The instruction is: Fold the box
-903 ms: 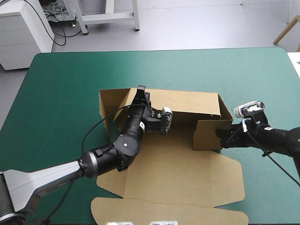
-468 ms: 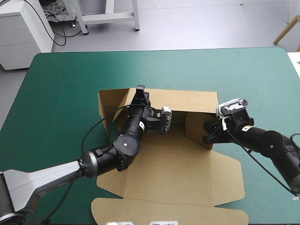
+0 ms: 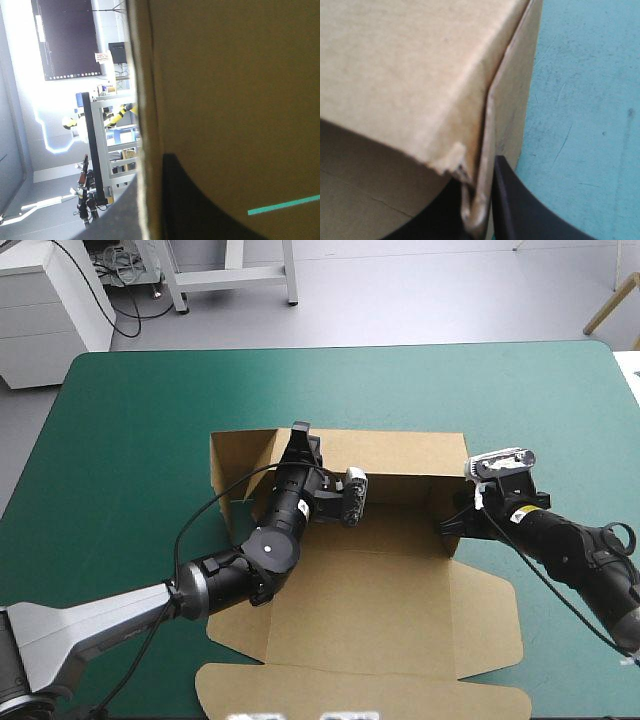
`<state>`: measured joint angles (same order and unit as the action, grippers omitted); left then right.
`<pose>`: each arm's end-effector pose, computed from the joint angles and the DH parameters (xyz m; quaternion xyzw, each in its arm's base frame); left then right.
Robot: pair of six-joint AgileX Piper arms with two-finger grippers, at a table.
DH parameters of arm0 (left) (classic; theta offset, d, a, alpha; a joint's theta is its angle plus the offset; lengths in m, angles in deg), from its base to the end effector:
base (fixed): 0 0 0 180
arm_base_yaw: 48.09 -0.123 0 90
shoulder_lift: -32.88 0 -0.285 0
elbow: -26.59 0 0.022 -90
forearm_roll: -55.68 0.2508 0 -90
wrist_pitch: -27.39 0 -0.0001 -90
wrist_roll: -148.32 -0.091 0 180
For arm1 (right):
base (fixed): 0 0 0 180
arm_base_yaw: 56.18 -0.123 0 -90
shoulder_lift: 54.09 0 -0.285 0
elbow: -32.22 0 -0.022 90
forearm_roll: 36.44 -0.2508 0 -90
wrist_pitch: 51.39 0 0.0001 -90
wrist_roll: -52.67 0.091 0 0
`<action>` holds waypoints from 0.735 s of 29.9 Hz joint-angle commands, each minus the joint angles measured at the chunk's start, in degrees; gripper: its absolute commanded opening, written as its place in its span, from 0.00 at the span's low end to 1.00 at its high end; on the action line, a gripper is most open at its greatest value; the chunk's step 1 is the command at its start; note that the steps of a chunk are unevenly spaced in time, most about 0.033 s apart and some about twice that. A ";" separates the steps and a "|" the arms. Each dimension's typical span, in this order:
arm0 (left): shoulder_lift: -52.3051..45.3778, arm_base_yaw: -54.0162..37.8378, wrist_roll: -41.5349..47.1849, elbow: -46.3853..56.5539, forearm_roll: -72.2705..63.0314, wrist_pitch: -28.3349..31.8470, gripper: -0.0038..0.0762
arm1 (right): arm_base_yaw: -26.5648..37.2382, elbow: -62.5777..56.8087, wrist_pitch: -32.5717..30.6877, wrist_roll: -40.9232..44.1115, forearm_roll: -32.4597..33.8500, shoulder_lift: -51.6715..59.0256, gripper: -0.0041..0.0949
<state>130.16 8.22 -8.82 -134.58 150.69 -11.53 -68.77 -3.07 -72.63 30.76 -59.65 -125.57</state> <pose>0.2342 -0.2485 0.2884 0.6303 0.4993 0.3511 0.4798 0.2200 0.0625 0.2884 -0.1306 0.8814 0.1123 0.4399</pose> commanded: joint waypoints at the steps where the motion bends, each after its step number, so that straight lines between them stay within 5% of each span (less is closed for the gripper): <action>1: -1.71 0.16 0.84 -1.00 -0.37 -0.15 0.04 | 0.18 1.47 3.79 -0.02 -0.81 1.02 0.03; 9: -1.71 0.16 0.84 -1.00 -0.37 -0.15 0.04 | 0.18 1.47 4.19 -0.02 -1.06 1.02 0.03; 14: -1.71 0.16 0.92 -1.00 -0.37 0.11 0.04 | 0.18 1.58 1.03 -8.29 -1.36 1.02 0.03; 22: -1.71 0.16 1.13 -1.00 -0.37 -0.12 0.04 | 0.18 1.58 3.79 -4.58 5.37 0.59 0.05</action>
<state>130.11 8.22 -8.57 -134.58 150.51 -11.53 -68.77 -3.07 -72.13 26.84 -57.16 -125.62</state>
